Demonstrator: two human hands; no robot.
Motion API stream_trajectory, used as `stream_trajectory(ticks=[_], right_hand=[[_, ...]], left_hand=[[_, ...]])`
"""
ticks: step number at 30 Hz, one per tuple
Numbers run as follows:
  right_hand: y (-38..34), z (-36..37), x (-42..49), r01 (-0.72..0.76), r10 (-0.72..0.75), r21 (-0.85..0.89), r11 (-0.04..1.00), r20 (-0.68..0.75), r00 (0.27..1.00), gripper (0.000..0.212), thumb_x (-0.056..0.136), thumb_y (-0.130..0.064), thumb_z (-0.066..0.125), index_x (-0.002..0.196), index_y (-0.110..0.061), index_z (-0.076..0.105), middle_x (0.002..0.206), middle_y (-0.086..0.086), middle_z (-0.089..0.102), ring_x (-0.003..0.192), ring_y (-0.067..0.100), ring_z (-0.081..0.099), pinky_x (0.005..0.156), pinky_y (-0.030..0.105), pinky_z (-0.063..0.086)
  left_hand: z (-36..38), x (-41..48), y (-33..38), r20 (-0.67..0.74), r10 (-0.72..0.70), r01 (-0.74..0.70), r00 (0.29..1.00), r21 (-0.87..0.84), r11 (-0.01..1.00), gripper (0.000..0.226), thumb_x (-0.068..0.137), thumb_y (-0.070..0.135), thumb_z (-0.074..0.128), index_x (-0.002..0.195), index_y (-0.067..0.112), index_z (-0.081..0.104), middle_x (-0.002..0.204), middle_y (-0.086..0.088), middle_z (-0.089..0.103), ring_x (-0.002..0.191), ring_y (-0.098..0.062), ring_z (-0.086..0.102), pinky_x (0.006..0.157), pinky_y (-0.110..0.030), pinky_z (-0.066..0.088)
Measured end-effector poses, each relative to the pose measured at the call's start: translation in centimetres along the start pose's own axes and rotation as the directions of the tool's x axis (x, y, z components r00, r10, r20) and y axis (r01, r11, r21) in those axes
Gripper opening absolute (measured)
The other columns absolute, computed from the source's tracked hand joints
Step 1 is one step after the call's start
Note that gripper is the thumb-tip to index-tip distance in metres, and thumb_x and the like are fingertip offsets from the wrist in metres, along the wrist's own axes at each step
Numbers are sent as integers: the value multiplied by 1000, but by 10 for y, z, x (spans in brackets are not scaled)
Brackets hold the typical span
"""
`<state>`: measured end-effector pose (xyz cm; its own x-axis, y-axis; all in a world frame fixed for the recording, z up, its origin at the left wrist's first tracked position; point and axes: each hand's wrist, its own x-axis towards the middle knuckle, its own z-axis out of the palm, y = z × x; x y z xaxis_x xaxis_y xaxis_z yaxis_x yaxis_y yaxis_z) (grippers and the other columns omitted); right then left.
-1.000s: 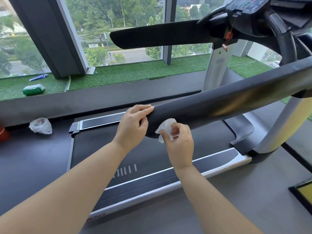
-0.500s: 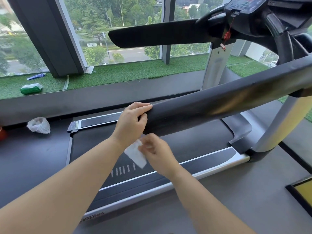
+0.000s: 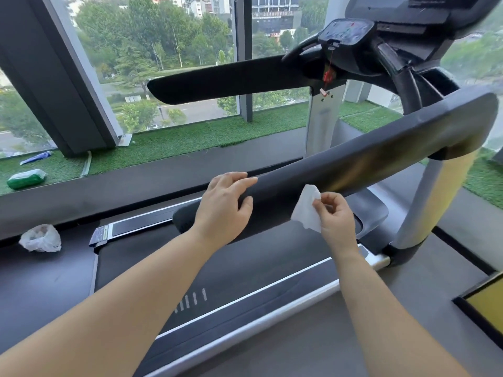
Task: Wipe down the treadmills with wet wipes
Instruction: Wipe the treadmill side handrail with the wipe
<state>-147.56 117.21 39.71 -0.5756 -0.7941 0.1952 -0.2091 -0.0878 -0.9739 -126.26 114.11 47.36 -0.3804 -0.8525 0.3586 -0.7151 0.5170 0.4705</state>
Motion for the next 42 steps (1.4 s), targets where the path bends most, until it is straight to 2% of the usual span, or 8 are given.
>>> stream_trajectory(ticks=[8, 13, 16, 20, 27, 32, 37, 42], right_hand=[[13, 26, 6, 116, -133, -67, 991, -362, 923, 7, 88, -7, 64, 89, -12, 69, 96, 7, 58, 76, 3, 53, 72, 6, 40], [22, 38, -3, 168, -190, -98, 981, -302, 934, 35, 81, -19, 76, 111, -4, 66, 109, 0, 46, 95, 15, 53, 82, 19, 46], [24, 37, -2, 181, -193, -67, 981, -316, 929, 26, 87, -18, 69, 111, -10, 63, 105, -3, 50, 93, 12, 56, 82, 25, 49], [18, 30, 0, 149, -149, -25, 989, -325, 934, 11, 90, -13, 63, 95, -19, 55, 87, -13, 55, 78, -6, 55, 69, 14, 44], [21, -36, 55, 84, -56, 37, 996, -484, 874, 12, 91, -26, 65, 100, -19, 66, 94, 2, 67, 82, 11, 60, 76, 13, 47], [23, -52, 98, 17, -32, -37, 999, -469, 882, 17, 94, -28, 58, 105, -16, 65, 97, -2, 63, 92, 14, 59, 71, 3, 41], [28, -23, 88, 78, -124, -111, 991, -511, 850, 19, 92, -17, 61, 102, -6, 72, 97, 11, 63, 81, -1, 48, 76, 1, 34], [10, 30, 27, 372, -412, -178, 911, -408, 815, 12, 76, 10, 65, 83, 3, 72, 79, 13, 57, 73, -9, 53, 71, -3, 33]], left_hand=[[19, 15, 6, 60, -24, 20, 998, 67, 998, 41, 94, 19, 52, 134, 21, 52, 138, 3, 48, 130, -18, 36, 109, -23, 19], [22, 14, 5, 27, -19, 17, 999, 80, 997, 40, 93, 18, 53, 132, 22, 54, 137, 5, 48, 128, -16, 38, 107, -21, 19], [24, 16, 6, 18, -18, 16, 1000, 90, 996, 39, 93, 19, 53, 132, 22, 55, 137, 5, 48, 128, -16, 38, 107, -22, 20], [28, 20, 8, 13, -18, 16, 1000, 125, 992, 39, 92, 20, 54, 131, 23, 55, 136, 5, 49, 129, -19, 38, 108, -31, 24], [32, 36, 20, 72, 15, -22, 997, 108, 994, 39, 94, 20, 51, 133, 22, 53, 135, 4, 48, 127, -20, 39, 106, -30, 26], [32, 36, 14, 107, 43, -57, 993, 128, 990, 44, 94, 20, 53, 137, 24, 49, 138, 5, 45, 129, -19, 39, 107, -30, 24], [31, 35, 11, 122, 67, -83, 990, 134, 987, 46, 93, 20, 54, 139, 25, 47, 140, 6, 43, 130, -18, 38, 108, -28, 22], [30, 37, 11, 123, 64, -76, 990, 92, 993, 43, 94, 20, 52, 137, 25, 49, 139, 8, 44, 129, -15, 38, 109, -26, 22]])
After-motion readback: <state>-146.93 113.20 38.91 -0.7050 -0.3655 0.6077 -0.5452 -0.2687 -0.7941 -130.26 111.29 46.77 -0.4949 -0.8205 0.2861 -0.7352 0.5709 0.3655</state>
